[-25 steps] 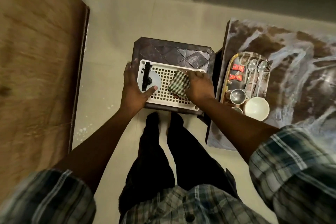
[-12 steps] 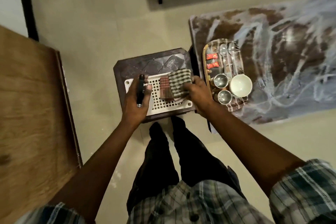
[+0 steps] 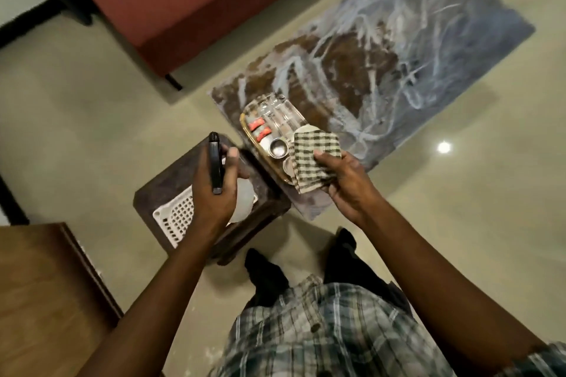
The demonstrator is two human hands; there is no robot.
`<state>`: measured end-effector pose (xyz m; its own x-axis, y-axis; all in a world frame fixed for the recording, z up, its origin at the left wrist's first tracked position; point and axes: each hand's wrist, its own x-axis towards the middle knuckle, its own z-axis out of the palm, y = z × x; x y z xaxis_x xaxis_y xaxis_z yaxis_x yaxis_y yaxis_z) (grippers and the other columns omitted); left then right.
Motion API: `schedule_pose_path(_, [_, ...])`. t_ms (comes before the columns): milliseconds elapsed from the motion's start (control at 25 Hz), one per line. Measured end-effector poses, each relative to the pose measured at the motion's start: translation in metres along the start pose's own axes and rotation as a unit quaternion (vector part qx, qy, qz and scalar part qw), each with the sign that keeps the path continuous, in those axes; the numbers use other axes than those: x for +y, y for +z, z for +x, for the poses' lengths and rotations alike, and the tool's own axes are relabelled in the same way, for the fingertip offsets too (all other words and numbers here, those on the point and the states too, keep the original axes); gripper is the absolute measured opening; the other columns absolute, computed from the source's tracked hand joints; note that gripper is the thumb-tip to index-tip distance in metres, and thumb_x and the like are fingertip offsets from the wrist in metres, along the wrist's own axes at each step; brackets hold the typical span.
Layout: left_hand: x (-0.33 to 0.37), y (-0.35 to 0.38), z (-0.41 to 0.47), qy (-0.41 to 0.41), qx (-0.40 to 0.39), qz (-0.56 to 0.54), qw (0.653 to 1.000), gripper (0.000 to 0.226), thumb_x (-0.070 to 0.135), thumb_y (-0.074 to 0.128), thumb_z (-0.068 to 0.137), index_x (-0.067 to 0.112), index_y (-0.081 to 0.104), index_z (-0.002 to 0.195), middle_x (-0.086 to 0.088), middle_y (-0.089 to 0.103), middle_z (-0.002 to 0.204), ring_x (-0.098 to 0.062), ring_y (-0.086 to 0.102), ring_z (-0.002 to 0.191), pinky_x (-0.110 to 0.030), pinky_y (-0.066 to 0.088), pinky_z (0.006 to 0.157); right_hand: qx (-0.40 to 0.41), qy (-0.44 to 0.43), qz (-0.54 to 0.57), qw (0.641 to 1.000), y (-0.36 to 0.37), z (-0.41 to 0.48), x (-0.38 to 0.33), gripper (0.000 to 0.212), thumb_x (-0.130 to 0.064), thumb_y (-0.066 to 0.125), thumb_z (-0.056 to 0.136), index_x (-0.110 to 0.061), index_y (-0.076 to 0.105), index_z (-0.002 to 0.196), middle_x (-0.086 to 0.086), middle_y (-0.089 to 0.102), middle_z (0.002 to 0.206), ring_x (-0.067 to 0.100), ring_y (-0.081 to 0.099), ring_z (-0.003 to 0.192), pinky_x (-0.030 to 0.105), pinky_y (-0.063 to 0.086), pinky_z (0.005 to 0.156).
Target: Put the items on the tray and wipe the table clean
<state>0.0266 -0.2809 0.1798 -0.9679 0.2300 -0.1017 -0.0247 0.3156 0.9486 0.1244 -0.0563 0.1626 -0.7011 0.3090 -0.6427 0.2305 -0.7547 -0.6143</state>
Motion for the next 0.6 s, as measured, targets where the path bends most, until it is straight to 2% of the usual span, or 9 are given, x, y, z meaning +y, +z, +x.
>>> schedule_pose_path(40, [0.015,0.023,0.003,0.009,-0.012,-0.008,1.000,0.017,0.041,0.057,0.109,0.024,0.058,0.108,0.007,0.068,0.091,-0.027,0.073,0.086,-0.044,0.059,0.086,0.003,-0.017,0.000,1.000,-0.017,-0.005,-0.015,0.042,-0.003,0.070,0.098,0.005,0.062,0.138,0.027,0.075,0.126,0.031,0.078,0.105,0.042,0.065,0.087])
schedule_pose_path(80, [0.028,0.046,0.004,0.013,-0.022,-0.008,1.000,0.018,0.039,0.057,0.110,0.022,0.059,0.110,-0.001,0.069,0.093,-0.032,0.074,0.086,-0.047,0.059,0.085,0.007,-0.031,-0.004,0.999,-0.034,-0.009,-0.029,0.042,-0.002,0.070,0.098,0.005,0.062,0.138,0.026,0.075,0.126,0.030,0.078,0.103,0.040,0.066,0.085])
schedule_pose_path(120, [0.041,0.076,0.004,0.015,-0.030,-0.006,0.999,0.016,0.039,0.058,0.109,0.024,0.061,0.111,-0.004,0.071,0.094,-0.026,0.076,0.085,-0.040,0.059,0.083,0.009,-0.045,-0.004,0.999,-0.057,-0.012,-0.047,0.042,-0.001,0.070,0.098,0.005,0.062,0.138,0.026,0.075,0.126,0.029,0.079,0.102,0.040,0.066,0.084])
schedule_pose_path(200, [0.069,0.139,0.001,0.006,-0.033,-0.014,0.999,0.009,0.044,0.059,0.107,0.037,0.065,0.108,0.008,0.072,0.085,-0.003,0.072,0.071,-0.017,0.054,0.075,0.014,-0.066,-0.001,0.998,-0.108,-0.016,-0.086,0.041,-0.001,0.068,0.098,0.002,0.063,0.138,0.025,0.075,0.127,0.030,0.078,0.102,0.043,0.066,0.088])
schedule_pose_path(280, [0.094,0.201,-0.003,-0.002,-0.047,-0.025,0.999,0.014,0.042,0.061,0.107,0.031,0.069,0.111,0.005,0.069,0.074,-0.003,0.067,0.059,-0.010,0.051,0.068,0.017,-0.076,0.004,0.997,-0.162,-0.019,-0.127,0.041,-0.003,0.068,0.098,-0.002,0.064,0.139,0.023,0.075,0.128,0.031,0.077,0.104,0.045,0.064,0.090])
schedule_pose_path(360, [0.114,0.253,-0.004,-0.003,-0.075,-0.027,0.997,0.021,0.036,0.060,0.109,0.018,0.069,0.115,-0.002,0.064,0.065,-0.010,0.063,0.055,-0.010,0.051,0.065,0.027,-0.085,0.005,0.996,-0.210,-0.023,-0.166,0.040,-0.004,0.067,0.099,-0.008,0.065,0.139,0.021,0.075,0.129,0.030,0.077,0.107,0.042,0.064,0.089])
schedule_pose_path(440, [0.130,0.298,-0.005,-0.003,-0.099,-0.023,0.995,0.024,0.035,0.058,0.109,0.015,0.069,0.117,-0.003,0.060,0.060,-0.014,0.062,0.055,-0.013,0.053,0.064,0.040,-0.092,0.004,0.995,-0.251,-0.025,-0.203,0.038,-0.004,0.066,0.100,-0.012,0.066,0.137,0.018,0.076,0.129,0.028,0.078,0.108,0.038,0.066,0.086])
schedule_pose_path(520, [0.143,0.343,-0.003,-0.012,-0.097,-0.033,0.995,0.026,0.040,0.060,0.107,0.017,0.071,0.112,-0.001,0.060,0.058,-0.013,0.061,0.053,-0.015,0.053,0.061,0.054,-0.100,0.005,0.994,-0.289,-0.020,-0.242,0.035,-0.003,0.065,0.100,-0.011,0.068,0.134,0.019,0.076,0.127,0.029,0.078,0.107,0.039,0.066,0.085])
schedule_pose_path(600, [0.151,0.384,0.004,-0.028,-0.088,-0.040,0.995,0.042,0.053,0.064,0.102,0.012,0.071,0.102,-0.008,0.061,0.057,-0.012,0.059,0.048,-0.017,0.051,0.056,0.067,-0.109,0.003,0.992,-0.316,-0.006,-0.276,0.033,-0.003,0.066,0.099,-0.008,0.069,0.132,0.021,0.076,0.127,0.030,0.079,0.106,0.040,0.066,0.087])
